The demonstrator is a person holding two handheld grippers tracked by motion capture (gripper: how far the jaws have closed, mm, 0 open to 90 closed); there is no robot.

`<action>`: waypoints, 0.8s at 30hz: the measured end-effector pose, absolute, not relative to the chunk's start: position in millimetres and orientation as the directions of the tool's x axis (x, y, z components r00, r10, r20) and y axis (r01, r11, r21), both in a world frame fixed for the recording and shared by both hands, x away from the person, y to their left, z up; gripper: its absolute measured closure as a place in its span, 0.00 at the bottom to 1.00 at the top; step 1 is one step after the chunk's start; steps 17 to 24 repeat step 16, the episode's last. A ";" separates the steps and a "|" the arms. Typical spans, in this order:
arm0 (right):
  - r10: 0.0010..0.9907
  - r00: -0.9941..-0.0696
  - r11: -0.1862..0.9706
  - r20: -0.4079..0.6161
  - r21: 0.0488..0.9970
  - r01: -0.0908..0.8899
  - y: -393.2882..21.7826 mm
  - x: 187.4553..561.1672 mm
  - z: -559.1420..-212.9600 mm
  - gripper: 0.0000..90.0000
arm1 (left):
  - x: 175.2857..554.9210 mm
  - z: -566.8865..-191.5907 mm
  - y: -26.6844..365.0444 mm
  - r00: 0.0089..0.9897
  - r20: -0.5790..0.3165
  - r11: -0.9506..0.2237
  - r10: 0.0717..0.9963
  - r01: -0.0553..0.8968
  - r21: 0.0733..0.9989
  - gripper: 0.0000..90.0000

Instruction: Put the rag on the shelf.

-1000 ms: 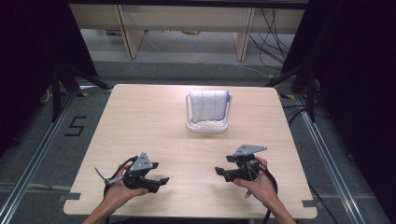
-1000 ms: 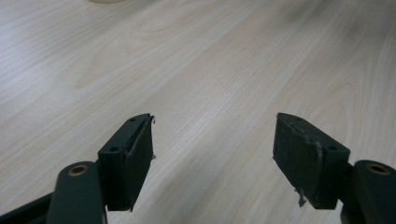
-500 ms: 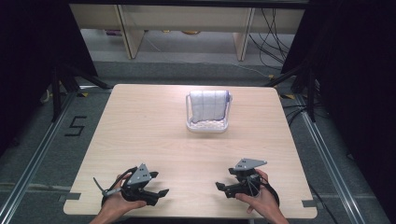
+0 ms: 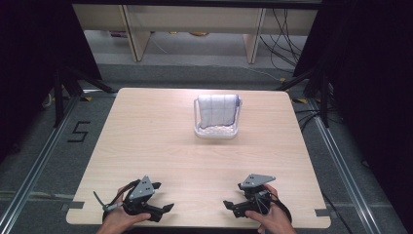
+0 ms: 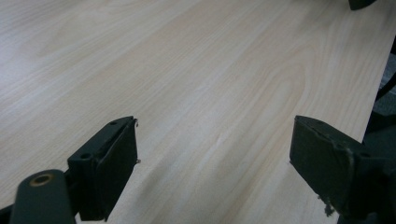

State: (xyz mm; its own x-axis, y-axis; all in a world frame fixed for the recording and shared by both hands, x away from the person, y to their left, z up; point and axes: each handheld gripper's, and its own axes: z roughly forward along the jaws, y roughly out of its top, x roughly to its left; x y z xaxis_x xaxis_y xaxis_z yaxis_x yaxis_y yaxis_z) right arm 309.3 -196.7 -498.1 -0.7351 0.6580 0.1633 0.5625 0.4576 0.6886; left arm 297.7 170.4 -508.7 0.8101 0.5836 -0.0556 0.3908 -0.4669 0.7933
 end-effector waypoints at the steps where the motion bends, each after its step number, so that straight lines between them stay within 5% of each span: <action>1: 0.658 -0.736 0.459 0.161 0.689 0.561 -196.9 309.6 -498.1 0.18 | 297.4 -509.8 168.8 0.811 -0.060 -0.457 0.582 0.388 0.800 0.17; 24: 0.646 -0.747 0.474 0.157 0.684 0.554 -197.6 314.0 -500.2 0.18 | 303.6 -512.3 170.4 0.799 -0.041 -0.478 0.600 0.399 0.782 0.17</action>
